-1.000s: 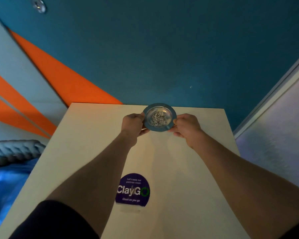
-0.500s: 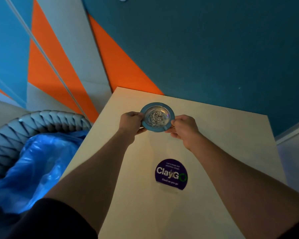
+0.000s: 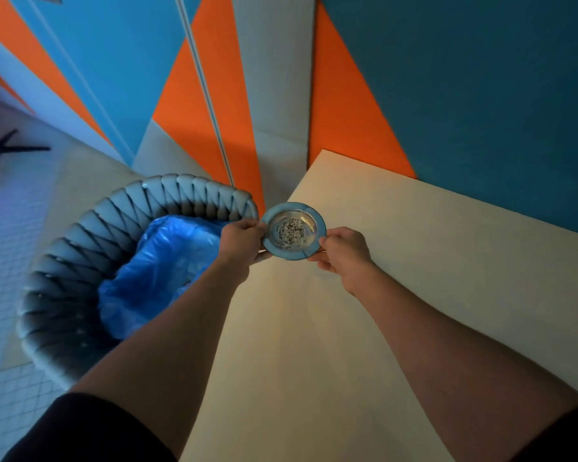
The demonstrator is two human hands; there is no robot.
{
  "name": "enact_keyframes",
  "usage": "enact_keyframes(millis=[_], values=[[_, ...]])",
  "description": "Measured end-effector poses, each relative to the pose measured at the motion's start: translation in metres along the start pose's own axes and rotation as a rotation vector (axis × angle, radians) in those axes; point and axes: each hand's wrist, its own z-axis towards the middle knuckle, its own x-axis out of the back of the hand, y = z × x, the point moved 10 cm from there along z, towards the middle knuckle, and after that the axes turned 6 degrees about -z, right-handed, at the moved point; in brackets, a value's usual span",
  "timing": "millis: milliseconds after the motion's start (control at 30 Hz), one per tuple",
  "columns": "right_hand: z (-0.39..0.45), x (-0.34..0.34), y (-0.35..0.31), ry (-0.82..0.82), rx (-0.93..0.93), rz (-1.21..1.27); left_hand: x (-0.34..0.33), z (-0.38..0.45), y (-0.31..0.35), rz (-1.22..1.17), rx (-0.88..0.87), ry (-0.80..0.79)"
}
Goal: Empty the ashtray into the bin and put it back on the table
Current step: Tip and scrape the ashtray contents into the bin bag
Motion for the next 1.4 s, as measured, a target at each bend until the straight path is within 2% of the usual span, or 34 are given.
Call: enact_keyframes(millis=[500, 700, 900, 967, 1133, 1300, 1400], values=[[0.005, -0.202, 0.005, -0.177, 0.016, -0.129, 0.196, 0.053, -0.020, -0.046, 0.046, 0.219], [0.017, -0.255, 0.015, -0.225, 0.007, -0.145, 0.241, 0.075, -0.033, -0.039, 0.068, 0.262], [0.027, -0.279, 0.025, -0.258, 0.032, -0.192, 0.264, 0.090, -0.053, -0.063, 0.085, 0.235], [0.028, -0.278, 0.023, -0.244, 0.130, -0.333, 0.275, 0.092, -0.060, -0.074, 0.094, 0.251], [0.016, -0.283, 0.021, -0.279, 0.535, -0.908, 0.302, 0.099, -0.073, -0.066, 0.095, 0.308], [-0.001, -0.292, 0.026, -0.228, 0.799, -1.148, 0.325, 0.109, -0.079, -0.048, 0.083, 0.373], [-0.006, -0.296, 0.028, -0.175, 0.873, -1.227, 0.336, 0.116, -0.085, -0.030, 0.079, 0.406]])
